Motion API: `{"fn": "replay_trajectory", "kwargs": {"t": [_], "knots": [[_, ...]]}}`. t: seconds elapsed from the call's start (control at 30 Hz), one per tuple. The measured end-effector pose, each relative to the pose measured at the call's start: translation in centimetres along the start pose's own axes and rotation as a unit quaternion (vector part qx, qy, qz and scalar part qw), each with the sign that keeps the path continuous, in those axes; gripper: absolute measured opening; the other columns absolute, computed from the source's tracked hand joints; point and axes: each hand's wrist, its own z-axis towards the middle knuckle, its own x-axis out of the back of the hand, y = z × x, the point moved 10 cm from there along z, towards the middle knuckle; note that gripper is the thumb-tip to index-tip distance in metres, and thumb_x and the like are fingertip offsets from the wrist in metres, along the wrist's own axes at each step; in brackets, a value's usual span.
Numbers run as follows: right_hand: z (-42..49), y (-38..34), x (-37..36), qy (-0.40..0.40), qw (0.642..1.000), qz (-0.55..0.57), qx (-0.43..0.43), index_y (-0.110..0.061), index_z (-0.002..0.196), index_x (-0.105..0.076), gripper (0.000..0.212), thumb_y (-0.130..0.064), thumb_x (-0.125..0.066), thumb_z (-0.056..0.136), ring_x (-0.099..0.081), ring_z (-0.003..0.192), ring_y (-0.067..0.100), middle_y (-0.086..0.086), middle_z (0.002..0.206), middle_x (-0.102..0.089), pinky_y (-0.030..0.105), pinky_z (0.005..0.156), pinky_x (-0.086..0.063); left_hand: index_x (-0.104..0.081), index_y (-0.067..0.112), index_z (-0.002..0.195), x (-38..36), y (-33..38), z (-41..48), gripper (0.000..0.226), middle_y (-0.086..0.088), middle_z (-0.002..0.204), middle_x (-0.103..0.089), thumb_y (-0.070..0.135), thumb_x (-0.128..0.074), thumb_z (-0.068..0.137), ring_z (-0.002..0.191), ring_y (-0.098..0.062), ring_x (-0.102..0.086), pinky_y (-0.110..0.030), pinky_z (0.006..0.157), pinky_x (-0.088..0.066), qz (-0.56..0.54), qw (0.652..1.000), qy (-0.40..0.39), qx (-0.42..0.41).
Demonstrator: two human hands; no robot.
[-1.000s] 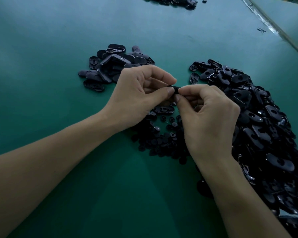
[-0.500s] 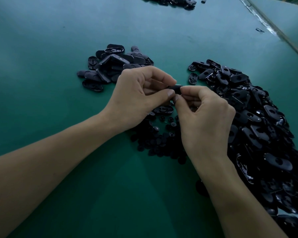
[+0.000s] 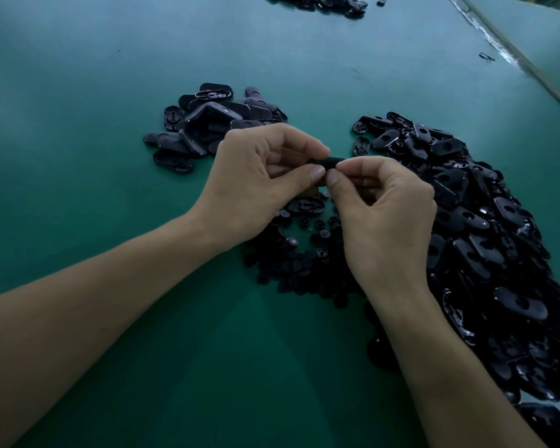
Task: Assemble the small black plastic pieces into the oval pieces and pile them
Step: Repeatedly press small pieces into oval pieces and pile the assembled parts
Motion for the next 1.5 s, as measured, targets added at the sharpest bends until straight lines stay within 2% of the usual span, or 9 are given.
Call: {"fn": "replay_trajectory", "kwargs": {"t": [0.23,0.47,0.6,0.67,0.77,0.97,1.17,1.37,1.5], "knots": [[-0.2,-0.8,-0.1,-0.002,1.000,-0.011,0.029,-0.034,0.081,-0.058,0.025,-0.014,-0.070,0.091,-0.062,0.070,-0.003,-0.017,0.070,-0.063,0.008,0.063,-0.045,-0.071,0.023,0.094,-0.1,0.4,-0.2,0.027,0.005,0.091,-0.076,-0.002,-0.072,0.085,0.085,-0.011,-0.076,-0.023,0.080,-0.059,0.019,1.000,0.000,-0.010],[-0.2,-1.1,0.0,0.002,0.999,-0.013,0.041,-0.028,0.083,-0.066,0.015,-0.014,-0.071,0.088,-0.065,0.068,-0.001,-0.017,0.070,-0.065,0.009,0.062,-0.048,-0.070,0.023,0.095,0.0,0.7,-0.2,0.027,0.002,0.090,-0.075,-0.001,-0.074,0.085,0.084,-0.009,-0.075,-0.023,0.080,-0.059,0.066,0.998,0.011,-0.020],[0.0,-0.7,0.2,0.007,1.000,-0.006,0.026,-0.030,0.080,-0.066,0.017,-0.014,-0.072,0.085,-0.064,0.062,0.001,-0.016,0.065,-0.067,0.012,0.060,-0.047,-0.070,0.022,0.094,-0.2,1.2,-0.3,0.027,0.008,0.088,-0.074,-0.003,-0.073,0.085,0.081,-0.005,-0.074,-0.020,0.078,-0.058,0.091,0.995,0.009,-0.038],[0.1,-0.4,0.3,0.011,1.000,-0.003,0.017,-0.031,0.077,-0.066,0.018,-0.015,-0.072,0.084,-0.064,0.059,0.002,-0.015,0.064,-0.068,0.014,0.059,-0.048,-0.071,0.019,0.094,-0.3,1.4,-0.4,0.024,0.005,0.087,-0.074,-0.004,-0.072,0.085,0.080,-0.006,-0.074,-0.021,0.077,-0.059,0.100,0.994,0.014,-0.052],[0.1,-0.3,0.3,0.014,1.000,0.001,0.011,-0.033,0.075,-0.065,0.020,-0.017,-0.072,0.084,-0.064,0.059,0.003,-0.016,0.066,-0.068,0.014,0.057,-0.048,-0.071,0.015,0.093,-0.1,1.4,-0.5,0.021,-0.002,0.089,-0.075,-0.005,-0.071,0.085,0.081,-0.013,-0.075,-0.025,0.078,-0.060,0.093,0.994,0.022,-0.057],[0.0,-0.5,0.3,0.018,0.999,0.011,0.029,-0.031,0.080,-0.065,0.018,-0.016,-0.071,0.088,-0.065,0.063,0.005,-0.015,0.067,-0.066,0.020,0.059,-0.052,-0.070,0.019,0.093,-0.1,1.2,-0.4,0.022,0.002,0.088,-0.076,-0.001,-0.072,0.085,0.080,-0.010,-0.075,-0.025,0.077,-0.060,0.073,0.996,0.017,-0.044],[0.0,-0.5,0.1,0.000,0.999,0.008,0.038,-0.031,0.082,-0.066,0.019,-0.015,-0.072,0.088,-0.066,0.067,0.005,-0.015,0.070,-0.068,0.019,0.063,-0.054,-0.070,0.026,0.092,0.2,0.9,-0.2,0.025,-0.002,0.089,-0.076,0.003,-0.073,0.083,0.081,-0.011,-0.074,-0.024,0.077,-0.059,0.068,0.997,0.020,-0.028],[0.1,-0.6,0.0,-0.008,0.999,0.019,0.049,-0.030,0.083,-0.067,0.019,-0.012,-0.072,0.087,-0.066,0.066,0.005,-0.015,0.070,-0.068,0.019,0.063,-0.053,-0.071,0.024,0.093,0.2,0.6,-0.2,0.023,-0.004,0.089,-0.076,0.003,-0.073,0.083,0.082,-0.017,-0.075,-0.033,0.080,-0.062,0.070,0.997,0.018,-0.021],[0.0,-0.7,0.1,-0.001,0.999,0.017,0.049,-0.032,0.081,-0.065,0.021,-0.013,-0.072,0.086,-0.066,0.065,0.004,-0.015,0.069,-0.068,0.016,0.062,-0.052,-0.070,0.023,0.091,0.1,0.5,-0.2,0.022,-0.003,0.090,-0.076,0.003,-0.072,0.083,0.082,-0.017,-0.075,-0.033,0.078,-0.061,0.057,0.998,0.014,-0.018]]}}
